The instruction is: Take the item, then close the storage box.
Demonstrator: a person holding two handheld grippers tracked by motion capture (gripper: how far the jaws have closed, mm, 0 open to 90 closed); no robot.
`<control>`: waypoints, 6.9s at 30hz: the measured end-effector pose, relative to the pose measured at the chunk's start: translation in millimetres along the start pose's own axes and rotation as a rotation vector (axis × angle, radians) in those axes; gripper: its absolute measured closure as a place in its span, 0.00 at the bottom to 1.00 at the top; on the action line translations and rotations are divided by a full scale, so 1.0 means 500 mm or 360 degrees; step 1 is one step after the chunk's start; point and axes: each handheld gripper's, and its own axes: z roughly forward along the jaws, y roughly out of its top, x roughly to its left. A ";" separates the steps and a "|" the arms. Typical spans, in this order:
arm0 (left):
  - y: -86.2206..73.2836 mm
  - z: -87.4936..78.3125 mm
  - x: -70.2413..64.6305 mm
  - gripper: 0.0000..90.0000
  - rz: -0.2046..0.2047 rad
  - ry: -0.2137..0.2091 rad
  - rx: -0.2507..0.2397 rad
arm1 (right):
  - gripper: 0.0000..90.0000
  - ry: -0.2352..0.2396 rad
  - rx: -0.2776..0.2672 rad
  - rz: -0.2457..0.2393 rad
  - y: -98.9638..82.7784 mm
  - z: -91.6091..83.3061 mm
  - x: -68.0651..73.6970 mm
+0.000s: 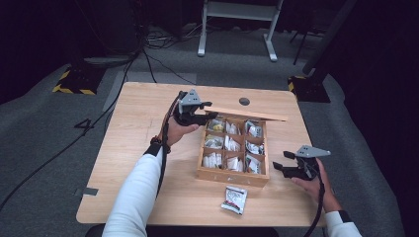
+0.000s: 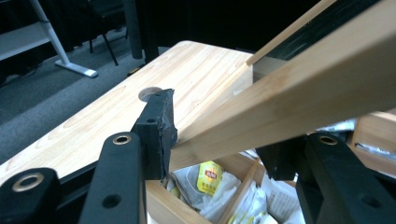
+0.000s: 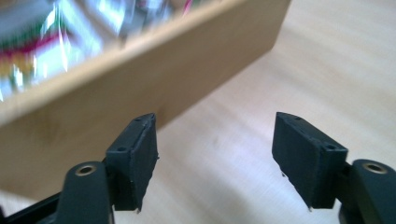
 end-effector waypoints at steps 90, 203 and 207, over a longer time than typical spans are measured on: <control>-0.126 -0.087 -0.151 0.38 0.0099 0.0009 0.0209 | 0.41 0.0133 -0.0230 -0.0235 0.082 -0.078 0.126; -0.371 -0.264 -0.135 0.23 -0.0251 0.0236 0.0608 | 0.30 0.0044 0.0184 -0.0064 -0.125 -0.077 0.055; -0.371 -0.264 -0.135 0.23 -0.0251 0.0236 0.0609 | 0.30 0.0022 0.0174 -0.0026 -0.139 -0.084 0.046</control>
